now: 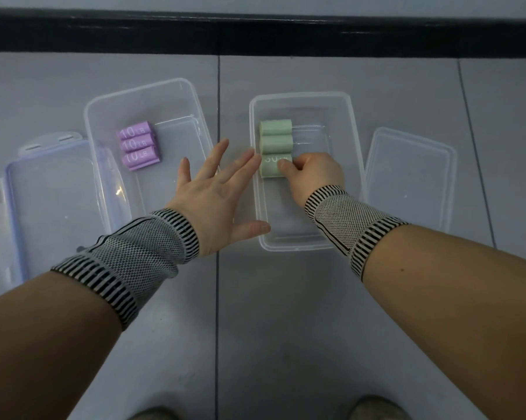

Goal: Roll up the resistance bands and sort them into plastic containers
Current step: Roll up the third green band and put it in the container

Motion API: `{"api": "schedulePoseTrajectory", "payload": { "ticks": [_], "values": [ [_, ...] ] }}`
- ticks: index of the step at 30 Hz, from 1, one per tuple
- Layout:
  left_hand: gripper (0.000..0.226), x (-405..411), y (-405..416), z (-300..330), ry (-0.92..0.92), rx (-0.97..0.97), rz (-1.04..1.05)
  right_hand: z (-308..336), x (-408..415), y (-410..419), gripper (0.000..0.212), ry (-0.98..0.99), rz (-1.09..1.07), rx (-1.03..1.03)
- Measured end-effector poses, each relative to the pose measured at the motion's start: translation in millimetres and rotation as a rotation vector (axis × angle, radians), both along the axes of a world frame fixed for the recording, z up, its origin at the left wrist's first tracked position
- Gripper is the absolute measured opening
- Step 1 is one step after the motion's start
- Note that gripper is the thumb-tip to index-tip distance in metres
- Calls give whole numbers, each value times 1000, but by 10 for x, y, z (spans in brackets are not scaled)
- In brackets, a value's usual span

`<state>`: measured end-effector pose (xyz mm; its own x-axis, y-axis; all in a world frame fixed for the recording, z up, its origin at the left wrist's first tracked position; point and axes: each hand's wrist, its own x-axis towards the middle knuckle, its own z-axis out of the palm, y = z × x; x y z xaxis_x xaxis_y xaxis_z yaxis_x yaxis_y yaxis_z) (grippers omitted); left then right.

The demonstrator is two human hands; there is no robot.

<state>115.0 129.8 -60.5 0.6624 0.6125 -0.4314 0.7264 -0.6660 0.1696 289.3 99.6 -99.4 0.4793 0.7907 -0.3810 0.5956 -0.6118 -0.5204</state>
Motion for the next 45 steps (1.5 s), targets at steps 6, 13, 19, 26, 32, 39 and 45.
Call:
{"api": "schedulePoseTrajectory", "payload": {
  "ticks": [6, 13, 19, 26, 32, 39, 45],
  "values": [
    [103, 3, 14, -3, 2, 6, -6, -40, -39, 3, 35, 25, -50, 40],
    [101, 26, -31, -20, -21, 15, 19, -184, -53, -6, 45, -97, 9, 38],
    [102, 17, -36, -69, -55, 60, 37, -149, 38, -28, 43, -181, 168, 63],
    [103, 23, -53, -99, -91, 62, 43, -146, 103, -86, 39, -293, 242, 81],
    [105, -13, -51, -144, -127, 87, 40, -172, 157, -82, 38, -307, 379, 28],
    [103, -1, -55, -127, -128, 70, 41, -189, 160, -75, 36, -289, 380, 71],
    [103, -4, -51, -130, -125, 67, 34, -202, 144, -72, 37, -298, 390, 84]
  ]
}}
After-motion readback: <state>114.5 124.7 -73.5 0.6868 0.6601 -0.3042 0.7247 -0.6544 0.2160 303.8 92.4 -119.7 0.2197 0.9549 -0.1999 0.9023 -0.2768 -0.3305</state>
